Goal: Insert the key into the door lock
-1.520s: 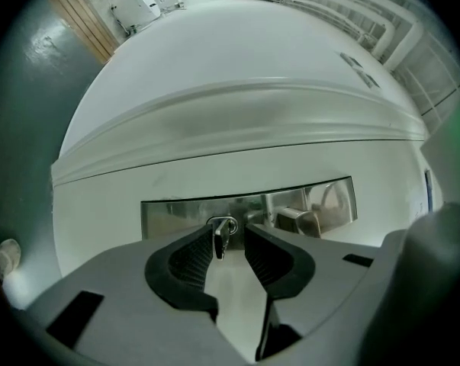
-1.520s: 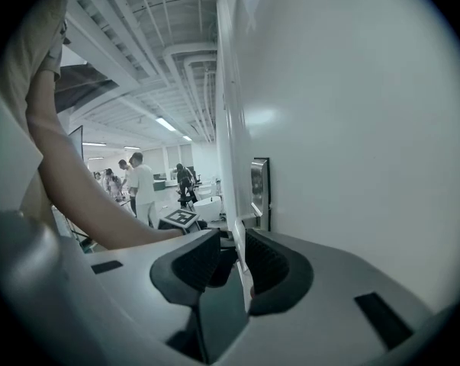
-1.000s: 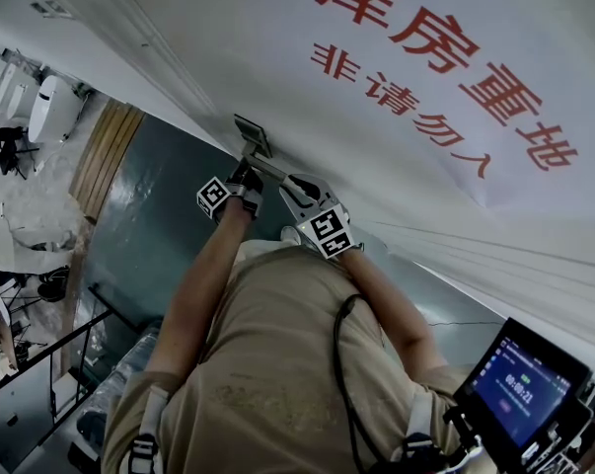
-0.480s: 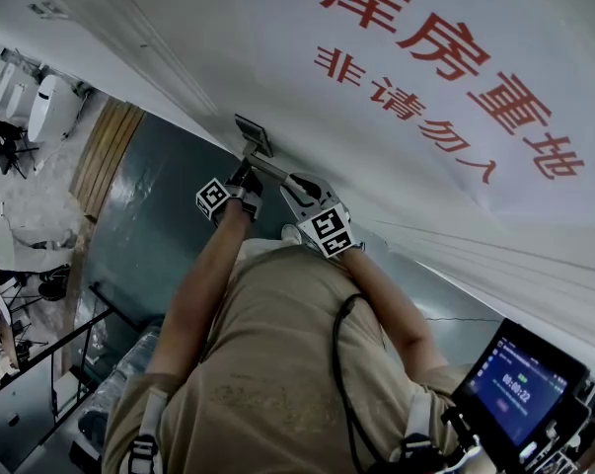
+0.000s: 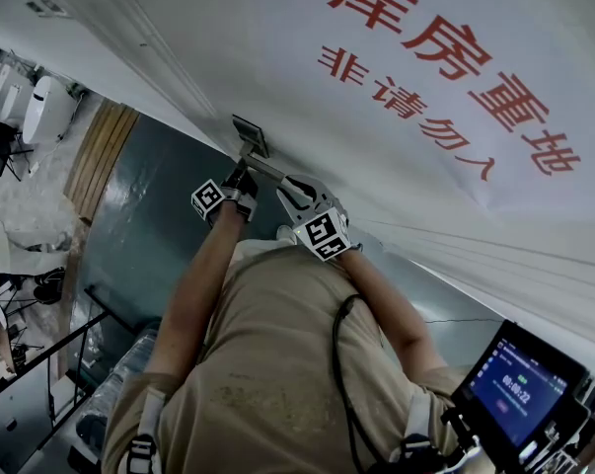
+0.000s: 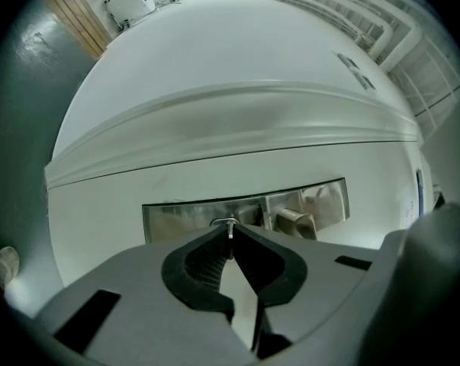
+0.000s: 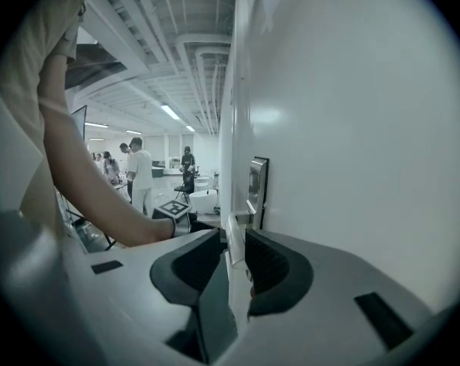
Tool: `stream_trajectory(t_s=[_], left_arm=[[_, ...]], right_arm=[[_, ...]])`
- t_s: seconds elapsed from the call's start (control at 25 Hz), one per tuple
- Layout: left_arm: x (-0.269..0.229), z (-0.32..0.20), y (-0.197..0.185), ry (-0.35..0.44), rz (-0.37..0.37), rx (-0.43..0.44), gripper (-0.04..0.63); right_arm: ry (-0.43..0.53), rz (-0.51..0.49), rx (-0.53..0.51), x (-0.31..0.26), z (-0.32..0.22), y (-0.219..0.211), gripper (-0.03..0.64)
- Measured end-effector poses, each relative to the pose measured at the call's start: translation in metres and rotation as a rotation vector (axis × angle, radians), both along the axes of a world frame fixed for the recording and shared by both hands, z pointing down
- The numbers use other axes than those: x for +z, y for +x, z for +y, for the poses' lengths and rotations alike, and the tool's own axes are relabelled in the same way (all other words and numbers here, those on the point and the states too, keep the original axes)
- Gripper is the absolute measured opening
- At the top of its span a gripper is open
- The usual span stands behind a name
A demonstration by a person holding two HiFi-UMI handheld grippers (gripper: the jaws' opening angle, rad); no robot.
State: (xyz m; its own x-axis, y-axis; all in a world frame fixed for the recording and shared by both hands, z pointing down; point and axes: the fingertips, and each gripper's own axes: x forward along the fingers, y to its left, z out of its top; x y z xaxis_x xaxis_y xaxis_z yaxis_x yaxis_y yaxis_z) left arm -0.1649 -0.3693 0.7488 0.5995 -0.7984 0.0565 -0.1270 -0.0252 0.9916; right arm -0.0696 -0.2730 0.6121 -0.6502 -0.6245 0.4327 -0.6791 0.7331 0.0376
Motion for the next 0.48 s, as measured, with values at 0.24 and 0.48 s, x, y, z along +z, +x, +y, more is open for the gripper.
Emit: stream_trajectory(t_s=[0.24, 0.48], left_arm=[[-0.0016, -0.0002, 0.0014, 0.044, -0.104, 0.055, 0.037], [-0.0044, -0.0002, 0.0025, 0.070, -0.220, 0.104, 0.037]], right_arm=[[0.036, 0.048, 0.000, -0.0031, -0.0017, 0.0031, 0.110], [0.091, 0.118, -0.014, -0.0081, -0.0026, 0.0043, 0.110]])
